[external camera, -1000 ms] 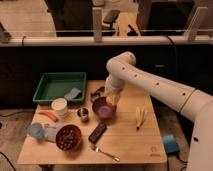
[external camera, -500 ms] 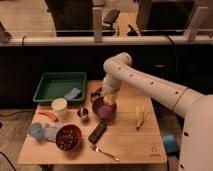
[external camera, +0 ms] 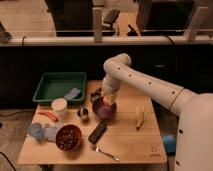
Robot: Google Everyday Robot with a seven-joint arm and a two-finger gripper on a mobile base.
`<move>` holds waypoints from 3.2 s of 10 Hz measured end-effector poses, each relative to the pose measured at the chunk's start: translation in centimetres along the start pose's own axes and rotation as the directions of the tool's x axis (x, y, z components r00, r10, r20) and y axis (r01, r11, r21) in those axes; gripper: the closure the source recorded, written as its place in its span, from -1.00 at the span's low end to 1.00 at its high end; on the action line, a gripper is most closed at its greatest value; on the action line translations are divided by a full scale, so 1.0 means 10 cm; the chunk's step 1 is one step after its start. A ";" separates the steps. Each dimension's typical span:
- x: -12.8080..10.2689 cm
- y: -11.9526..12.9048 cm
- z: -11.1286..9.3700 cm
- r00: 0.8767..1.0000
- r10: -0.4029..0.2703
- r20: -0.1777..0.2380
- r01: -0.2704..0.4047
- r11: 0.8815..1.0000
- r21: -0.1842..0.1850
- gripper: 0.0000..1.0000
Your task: Place apple in metal cup
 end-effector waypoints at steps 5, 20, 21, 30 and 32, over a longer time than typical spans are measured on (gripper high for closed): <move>-0.46 -0.02 -0.11 0.983 -0.179 0.032 0.179 0.984 -0.004 0.76; -1.52 -0.20 -0.03 0.830 -0.538 0.147 0.552 0.829 -0.083 0.78; -1.54 -0.21 -0.02 0.827 -0.542 0.148 0.557 0.825 -0.090 0.61; -1.61 -0.28 0.07 0.812 -0.564 0.153 0.582 0.804 -0.126 -0.60; -1.64 -0.29 0.08 0.806 -0.572 0.153 0.590 0.797 -0.130 -0.60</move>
